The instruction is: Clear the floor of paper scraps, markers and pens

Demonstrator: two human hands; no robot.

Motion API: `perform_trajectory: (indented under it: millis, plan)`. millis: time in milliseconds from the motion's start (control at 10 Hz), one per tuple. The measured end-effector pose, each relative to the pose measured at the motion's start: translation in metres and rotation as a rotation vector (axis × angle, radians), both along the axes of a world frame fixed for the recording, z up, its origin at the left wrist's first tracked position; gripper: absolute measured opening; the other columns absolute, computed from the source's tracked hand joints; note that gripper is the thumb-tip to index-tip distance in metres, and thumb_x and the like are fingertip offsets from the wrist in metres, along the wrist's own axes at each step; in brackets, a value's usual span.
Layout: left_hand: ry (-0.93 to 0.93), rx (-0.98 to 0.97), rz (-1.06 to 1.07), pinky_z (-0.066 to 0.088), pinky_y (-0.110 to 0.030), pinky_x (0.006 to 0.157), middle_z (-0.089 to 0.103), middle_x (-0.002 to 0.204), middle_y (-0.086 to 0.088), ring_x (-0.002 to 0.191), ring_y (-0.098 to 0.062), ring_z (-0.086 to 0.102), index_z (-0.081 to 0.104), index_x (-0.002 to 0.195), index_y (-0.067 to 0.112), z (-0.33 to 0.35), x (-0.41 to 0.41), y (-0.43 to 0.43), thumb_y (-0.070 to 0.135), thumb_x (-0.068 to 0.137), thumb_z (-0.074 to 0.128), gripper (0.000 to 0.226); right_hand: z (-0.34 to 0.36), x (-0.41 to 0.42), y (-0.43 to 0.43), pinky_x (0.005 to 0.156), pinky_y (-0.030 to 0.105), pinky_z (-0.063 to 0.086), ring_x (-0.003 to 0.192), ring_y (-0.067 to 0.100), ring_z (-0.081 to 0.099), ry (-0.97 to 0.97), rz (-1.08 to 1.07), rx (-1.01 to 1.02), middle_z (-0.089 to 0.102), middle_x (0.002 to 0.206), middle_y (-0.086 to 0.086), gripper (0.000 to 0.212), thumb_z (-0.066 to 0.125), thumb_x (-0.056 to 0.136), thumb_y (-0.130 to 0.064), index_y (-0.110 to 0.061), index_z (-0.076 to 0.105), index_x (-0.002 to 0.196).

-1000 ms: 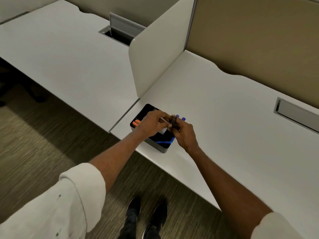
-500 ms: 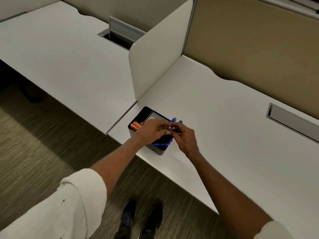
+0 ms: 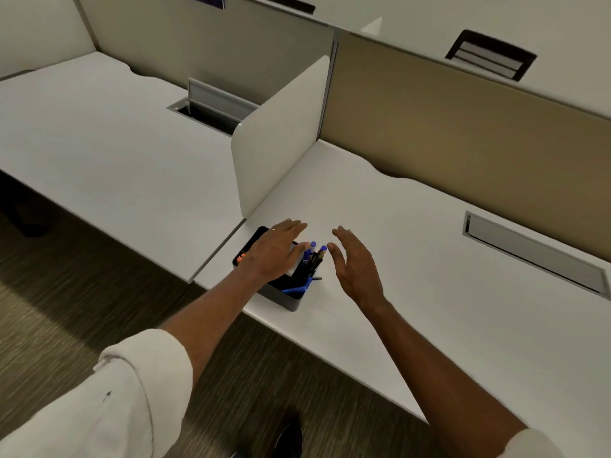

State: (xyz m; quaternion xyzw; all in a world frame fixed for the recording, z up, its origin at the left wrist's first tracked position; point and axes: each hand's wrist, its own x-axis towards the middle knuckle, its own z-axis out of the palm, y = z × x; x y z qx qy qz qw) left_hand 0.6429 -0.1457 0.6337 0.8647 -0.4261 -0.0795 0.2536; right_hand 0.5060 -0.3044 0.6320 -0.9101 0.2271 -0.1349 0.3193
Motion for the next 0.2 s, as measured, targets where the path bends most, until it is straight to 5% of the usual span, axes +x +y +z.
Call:
perform_trajectory:
  millis: [200]
  plan:
    - [-0.161, 0.106, -0.088, 0.017, -0.039, 0.127, 0.024, 0.164, -0.003, 0.154, -0.019, 0.017, 0.023, 0.157, 0.016, 0.026, -0.007, 0.002, 0.039, 0.107, 0.025, 0.054, 0.025, -0.020, 0.012, 0.129, 0.034, 0.010, 0.156, 0.013, 0.011, 0.076, -0.069, -0.109, 0.020, 0.167, -0.001, 0.063, 0.034, 0.104, -0.053, -0.020, 0.027, 0.157]
